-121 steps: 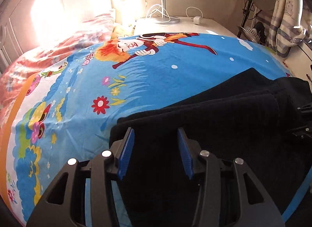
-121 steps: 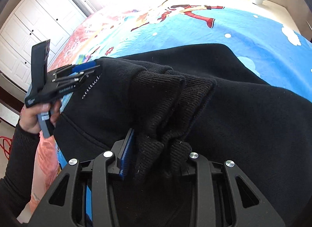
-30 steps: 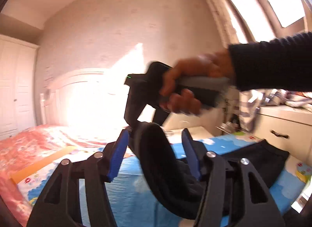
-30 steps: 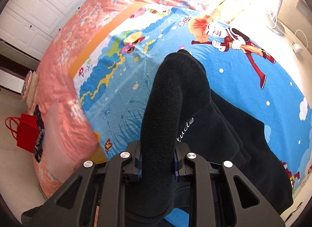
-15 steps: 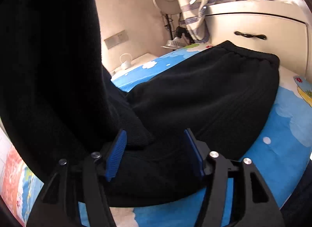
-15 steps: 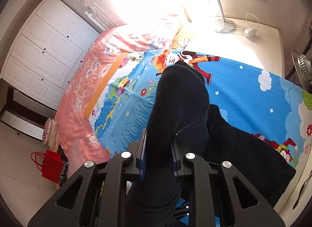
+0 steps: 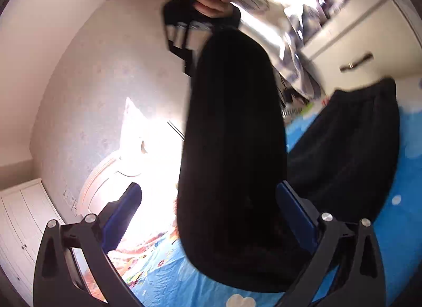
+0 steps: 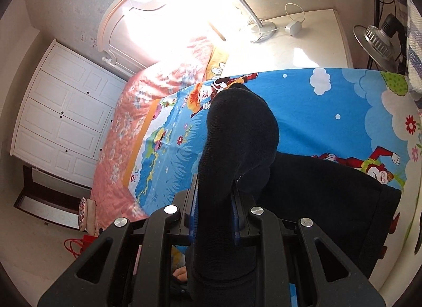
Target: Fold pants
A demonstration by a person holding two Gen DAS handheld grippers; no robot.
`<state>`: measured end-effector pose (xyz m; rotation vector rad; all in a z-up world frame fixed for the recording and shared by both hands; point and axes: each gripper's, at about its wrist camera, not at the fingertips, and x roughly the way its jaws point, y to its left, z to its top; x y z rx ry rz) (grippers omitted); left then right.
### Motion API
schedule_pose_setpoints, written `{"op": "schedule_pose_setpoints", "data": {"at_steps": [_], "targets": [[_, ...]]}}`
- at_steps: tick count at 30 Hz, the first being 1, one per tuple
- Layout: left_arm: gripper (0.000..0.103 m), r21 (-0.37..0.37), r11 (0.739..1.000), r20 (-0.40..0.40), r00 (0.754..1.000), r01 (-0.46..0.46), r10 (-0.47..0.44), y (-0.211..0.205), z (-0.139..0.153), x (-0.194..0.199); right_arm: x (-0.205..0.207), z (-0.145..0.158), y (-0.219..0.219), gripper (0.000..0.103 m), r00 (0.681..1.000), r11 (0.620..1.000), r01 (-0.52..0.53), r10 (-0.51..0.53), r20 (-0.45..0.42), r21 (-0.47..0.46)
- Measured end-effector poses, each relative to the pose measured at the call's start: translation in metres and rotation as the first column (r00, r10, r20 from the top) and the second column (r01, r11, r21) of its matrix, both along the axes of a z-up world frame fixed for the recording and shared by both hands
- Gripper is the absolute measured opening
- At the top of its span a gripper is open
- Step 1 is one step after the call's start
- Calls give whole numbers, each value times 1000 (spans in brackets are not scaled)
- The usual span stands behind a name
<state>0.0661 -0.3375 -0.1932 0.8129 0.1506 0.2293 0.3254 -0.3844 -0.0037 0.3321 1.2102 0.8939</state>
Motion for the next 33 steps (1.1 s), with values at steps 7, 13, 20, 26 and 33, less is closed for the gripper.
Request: {"op": "schedule_pose_setpoints", "data": {"at_steps": [7,13,20,26,33], "targets": [[102,194,962,17,982,-190,190,-4,-38,55,-5,5,-2,22,1000,1000,2,-2,2,13],[45,125,987,-14,994,-105,107,0,-12,47,1,1,-24,22,999,999,44,-44,-1,32],[38,93,991,-103,991,96,-86,-19,11,22,4,-30,-106,22,974,975,224,-224,-38,-11],[38,206,947,-239,951,247,-196,-53,-29,15,18,-127,-152,22,943,893,290,-328,-56,-345],[37,226,937,-282,939,265,-197,-59,-38,19,20,-138,-141,23,962,821,267,-258,91,-505]]}}
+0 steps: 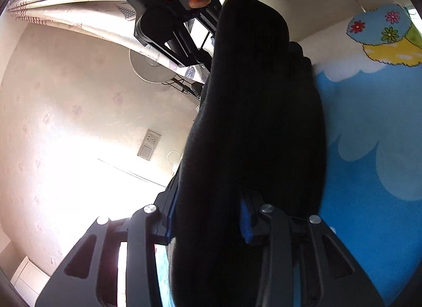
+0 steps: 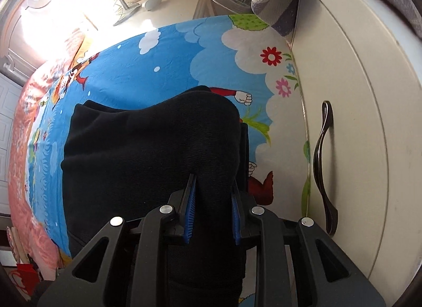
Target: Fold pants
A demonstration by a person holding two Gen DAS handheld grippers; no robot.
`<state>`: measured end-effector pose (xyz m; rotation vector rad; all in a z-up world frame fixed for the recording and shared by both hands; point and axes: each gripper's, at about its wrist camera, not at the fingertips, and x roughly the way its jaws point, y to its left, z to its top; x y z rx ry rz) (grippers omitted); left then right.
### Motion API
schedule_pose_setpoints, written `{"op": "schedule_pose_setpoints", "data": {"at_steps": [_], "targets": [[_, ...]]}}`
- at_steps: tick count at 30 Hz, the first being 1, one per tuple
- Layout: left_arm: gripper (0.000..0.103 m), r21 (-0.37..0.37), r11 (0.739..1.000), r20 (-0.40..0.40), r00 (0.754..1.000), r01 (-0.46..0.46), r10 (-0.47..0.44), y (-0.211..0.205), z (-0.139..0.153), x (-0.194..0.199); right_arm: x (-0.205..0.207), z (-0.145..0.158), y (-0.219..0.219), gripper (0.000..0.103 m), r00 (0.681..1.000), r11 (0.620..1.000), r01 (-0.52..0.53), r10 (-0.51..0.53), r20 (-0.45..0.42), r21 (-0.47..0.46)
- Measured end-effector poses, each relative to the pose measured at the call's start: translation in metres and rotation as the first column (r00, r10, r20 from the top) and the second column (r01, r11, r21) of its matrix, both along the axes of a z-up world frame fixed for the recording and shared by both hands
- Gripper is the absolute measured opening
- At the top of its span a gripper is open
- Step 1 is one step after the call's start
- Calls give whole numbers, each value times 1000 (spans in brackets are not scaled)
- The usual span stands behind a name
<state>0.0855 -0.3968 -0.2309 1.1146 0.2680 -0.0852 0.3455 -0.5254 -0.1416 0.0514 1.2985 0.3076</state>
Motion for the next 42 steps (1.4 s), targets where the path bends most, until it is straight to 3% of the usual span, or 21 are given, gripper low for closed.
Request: {"op": "schedule_pose_setpoints", "data": {"at_steps": [2,4,6,7,9,10,12,13,16,18,21,22,23,24,27,28,31,32,35,38,42], "targets": [[37,11,1000,-14,1000,-2,2,-3,-2,6,-2,-2,4,23,1000,998,-8,10,25,-67],[49,9,1000,-67,997,29,-28,-10,-10,15,-7,-20,9,28,999,980,-23,29,26,-198],[58,-84,996,-133,990,34,-45,2,-1,9,-14,-32,17,39,996,954,-63,78,38,-293],[58,-171,984,-168,983,50,-79,13,13,3,-15,-29,18,53,995,941,-56,81,60,-333],[69,-378,925,-195,974,34,-115,50,49,-8,-15,-18,21,70,992,906,-46,91,89,-420],[75,-469,883,-193,976,-7,-95,74,64,-12,-18,-8,24,70,988,876,-40,108,115,-480],[75,-593,803,-213,974,-62,-82,125,77,-20,-25,24,34,78,964,828,0,150,220,-561],[74,-631,771,-235,968,-86,-85,147,76,-24,-31,45,41,88,944,839,14,168,283,-545],[66,-710,684,-346,929,-167,-133,193,61,-27,-42,81,75,89,921,923,-105,231,315,-369],[61,-688,699,-372,922,-195,-109,199,48,-23,-46,79,117,89,904,923,-244,328,274,-297],[58,-671,722,-362,925,-169,-120,175,41,-35,-46,52,196,89,853,861,-391,471,223,-325],[57,-641,749,-374,921,-169,-111,159,29,-26,-44,40,221,89,831,835,-427,514,214,-348],[51,-595,785,-380,921,-175,-83,149,24,-21,-43,27,243,89,811,809,-454,548,203,-372],[21,-555,811,-399,915,-183,-67,137,24,-18,-39,14,264,89,794,782,-475,578,187,-403],[16,-504,846,-399,915,-173,-50,127,21,-24,-29,-23,302,87,754,695,-443,630,184,-566],[14,-488,857,-396,917,-165,-49,122,21,-26,-20,-35,305,87,765,680,-405,618,182,-611],[9,-486,857,-394,918,-173,-38,120,22,-32,-2,-40,296,90,819,774,-354,527,225,-525],[7,-480,861,-395,918,-168,-41,118,20,-33,-1,-39,297,90,824,786,-329,510,248,-524],[3,-461,873,-390,920,-158,-39,109,17,-34,-4,-40,301,91,803,801,-246,484,347,-546],[3,-478,862,-401,915,-168,-44,113,18,-31,-10,-39,300,91,764,824,-184,463,449,-536],[5,-459,877,-393,918,-144,-56,111,19,-38,-4,-6,268,90,745,916,-21,281,604,-400]]}}
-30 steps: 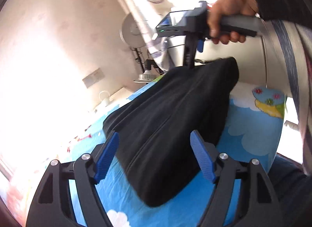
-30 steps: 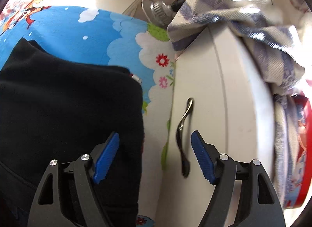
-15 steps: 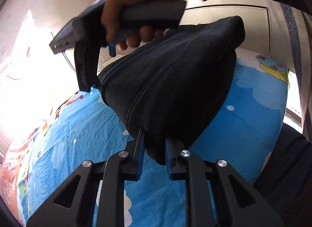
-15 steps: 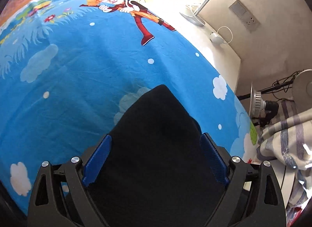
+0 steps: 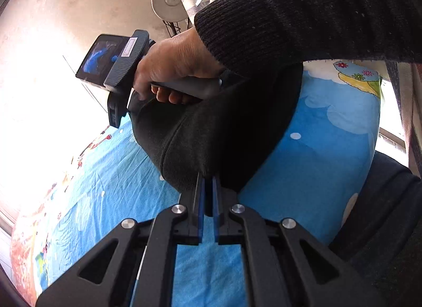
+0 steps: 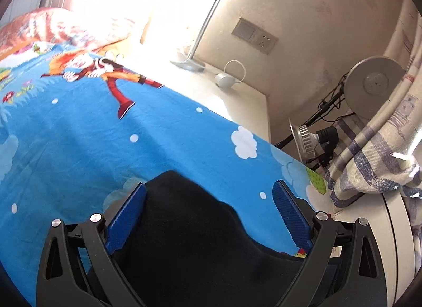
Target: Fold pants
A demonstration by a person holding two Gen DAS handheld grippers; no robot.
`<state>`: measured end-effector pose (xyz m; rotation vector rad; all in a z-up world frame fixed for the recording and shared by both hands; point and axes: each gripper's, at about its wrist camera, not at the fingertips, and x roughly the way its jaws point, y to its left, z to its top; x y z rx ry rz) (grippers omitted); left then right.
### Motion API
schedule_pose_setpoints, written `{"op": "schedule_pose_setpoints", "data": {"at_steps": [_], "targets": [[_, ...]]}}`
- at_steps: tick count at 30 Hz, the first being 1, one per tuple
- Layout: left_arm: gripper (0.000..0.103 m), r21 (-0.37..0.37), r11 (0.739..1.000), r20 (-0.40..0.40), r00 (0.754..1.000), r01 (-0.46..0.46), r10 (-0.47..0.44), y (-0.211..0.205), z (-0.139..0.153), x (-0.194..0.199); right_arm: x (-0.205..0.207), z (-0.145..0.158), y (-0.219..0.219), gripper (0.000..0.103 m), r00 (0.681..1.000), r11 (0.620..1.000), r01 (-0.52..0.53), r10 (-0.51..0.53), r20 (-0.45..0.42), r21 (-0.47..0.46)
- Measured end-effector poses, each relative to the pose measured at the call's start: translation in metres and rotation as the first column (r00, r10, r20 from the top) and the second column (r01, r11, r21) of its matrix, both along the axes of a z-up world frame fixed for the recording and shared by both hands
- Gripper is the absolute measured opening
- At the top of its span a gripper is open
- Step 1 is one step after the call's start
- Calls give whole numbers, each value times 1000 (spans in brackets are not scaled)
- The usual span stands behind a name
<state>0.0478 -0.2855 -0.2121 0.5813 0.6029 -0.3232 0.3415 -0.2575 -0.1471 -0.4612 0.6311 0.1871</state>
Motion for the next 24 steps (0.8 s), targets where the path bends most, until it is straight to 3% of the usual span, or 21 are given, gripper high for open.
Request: {"op": "schedule_pose_setpoints", "data": {"at_steps": [2,4,6,7,10,14,16,19,21,23,24], "targets": [[10,-60,998,-15,1000,18,-19,8,14,-5,-5,30,-38,95,994,987,87,-95,49,138],[18,-218,976,-42,999,9,-19,30,41,-6,-20,50,-83,96,992,960,127,-129,-6,251],[29,-345,936,-71,997,-64,42,56,63,10,-44,54,-125,96,984,945,177,-171,-45,274],[29,-366,925,-74,994,-101,79,64,71,24,-56,53,-146,96,978,941,208,-202,-51,266],[26,-383,910,-98,987,-157,130,69,78,77,-89,40,-201,96,954,918,299,-289,-79,261],[17,-407,884,-261,957,-232,131,60,56,170,-115,12,-253,96,918,877,395,-368,-148,273],[14,-332,895,-352,920,-297,174,53,29,215,-116,-11,-267,94,895,863,438,-394,-207,250],[9,-230,884,-318,890,-408,328,54,33,251,-121,-36,-282,88,893,837,436,-356,-276,332],[7,-228,898,-274,910,-375,310,37,50,261,-125,-39,-283,88,895,832,434,-354,-271,346],[7,-241,947,-256,955,-215,151,-2,62,258,-127,-41,-281,88,894,829,437,-358,-270,348],[8,-236,964,-262,964,-120,56,-25,61,255,-127,-42,-281,88,892,826,440,-358,-274,353]]}}
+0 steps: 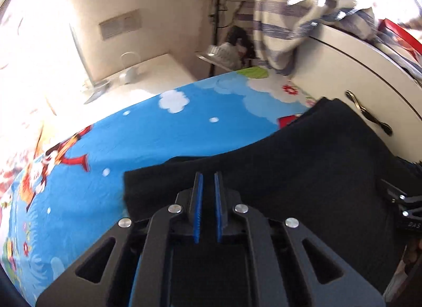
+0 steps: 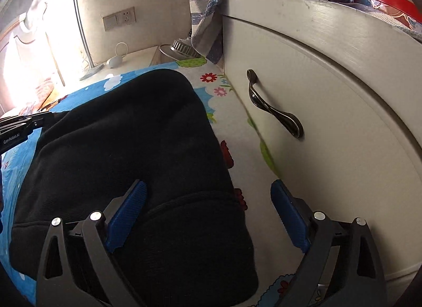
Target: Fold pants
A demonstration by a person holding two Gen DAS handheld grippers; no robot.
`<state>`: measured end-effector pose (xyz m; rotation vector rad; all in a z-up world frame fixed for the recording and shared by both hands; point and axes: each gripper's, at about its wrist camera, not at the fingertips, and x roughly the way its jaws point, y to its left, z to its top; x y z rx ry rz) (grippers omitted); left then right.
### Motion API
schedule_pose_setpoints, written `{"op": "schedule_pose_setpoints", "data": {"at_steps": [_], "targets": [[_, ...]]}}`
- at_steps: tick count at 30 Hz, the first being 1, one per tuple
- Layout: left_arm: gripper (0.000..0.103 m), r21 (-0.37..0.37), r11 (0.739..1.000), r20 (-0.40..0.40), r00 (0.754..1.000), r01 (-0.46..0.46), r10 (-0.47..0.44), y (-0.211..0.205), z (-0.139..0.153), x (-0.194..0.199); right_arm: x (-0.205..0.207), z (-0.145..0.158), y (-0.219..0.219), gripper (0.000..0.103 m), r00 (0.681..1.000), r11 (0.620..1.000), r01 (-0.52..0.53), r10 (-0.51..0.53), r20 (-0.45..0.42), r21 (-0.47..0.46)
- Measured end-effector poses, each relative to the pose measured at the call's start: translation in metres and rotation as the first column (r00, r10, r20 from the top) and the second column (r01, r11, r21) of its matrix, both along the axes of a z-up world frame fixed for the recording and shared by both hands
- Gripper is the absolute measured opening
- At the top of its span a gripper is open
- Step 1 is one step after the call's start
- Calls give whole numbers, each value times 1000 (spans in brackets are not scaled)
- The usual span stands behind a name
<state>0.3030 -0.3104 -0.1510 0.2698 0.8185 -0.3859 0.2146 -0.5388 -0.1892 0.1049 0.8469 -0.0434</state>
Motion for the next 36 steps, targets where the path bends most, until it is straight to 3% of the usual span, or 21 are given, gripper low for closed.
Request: {"op": "schedule_pose_setpoints", "data": {"at_steps": [2,3,5,9,10,12,14,15,17,18,19,20,21,22,24,25,28,32,36], "targets": [[13,-28,985,-49,984,173,-174,-40,-5,-4,0,-2,-2,88,1000,1000,5,-5,-7,23],[14,-11,976,-73,973,219,-219,-60,-12,-2,-1,-3,-2,88,1000,1000,6,-6,-9,29],[14,116,971,-56,977,211,-206,-85,-27,15,-1,-4,-3,88,1000,999,7,-7,-10,31],[15,139,984,-11,994,113,-112,-102,-11,51,-1,-5,-4,89,1000,999,10,-10,-14,48],[14,125,985,-1,993,117,-118,-107,-4,55,-1,-4,-4,89,1000,999,9,-8,-14,53],[14,9,983,-43,982,182,-181,-114,8,56,0,-5,-6,89,1000,998,5,-4,-16,66],[13,-81,966,-82,964,247,-254,-123,11,53,0,-6,-7,89,1000,997,1,1,-20,75],[13,-89,958,-103,954,274,-283,-129,7,52,0,-6,-6,89,1000,997,0,2,-22,75],[15,-40,968,-125,960,247,-250,-140,-9,61,0,-6,-6,89,1000,997,1,1,-22,74],[29,-39,977,-134,968,208,-211,-141,-14,69,1,-6,-6,89,1000,998,4,-2,-24,70],[57,-27,990,-118,983,140,-142,-139,-14,78,1,-6,-6,89,1000,998,2,0,-27,66],[58,5,998,-83,995,55,-54,-134,-11,84,2,-5,-5,89,999,998,-3,5,-32,61],[48,8,1000,-62,998,-1,1,-129,-5,86,2,-4,-4,89,999,999,-6,8,-34,51],[42,-43,999,-61,998,-18,16,-120,4,83,1,-3,-3,89,999,999,-7,8,-33,42],[44,-153,988,-47,999,-2,-5,-98,24,63,1,-3,-3,89,999,999,-5,6,-32,38],[44,-171,985,-30,1000,4,-10,-88,31,47,0,-2,-3,90,999,999,-2,3,-32,38],[44,-170,985,-45,999,10,-18,-64,31,-12,-1,-3,-4,90,1000,999,0,1,-29,41],[44,-127,992,-123,992,-18,2,-41,-3,-92,0,-3,-2,90,999,1000,-9,10,-30,18],[45,-154,987,-13,999,-46,44,-22,-14,-144,0,1,6,92,999,999,-24,22,-31,-44]]}}
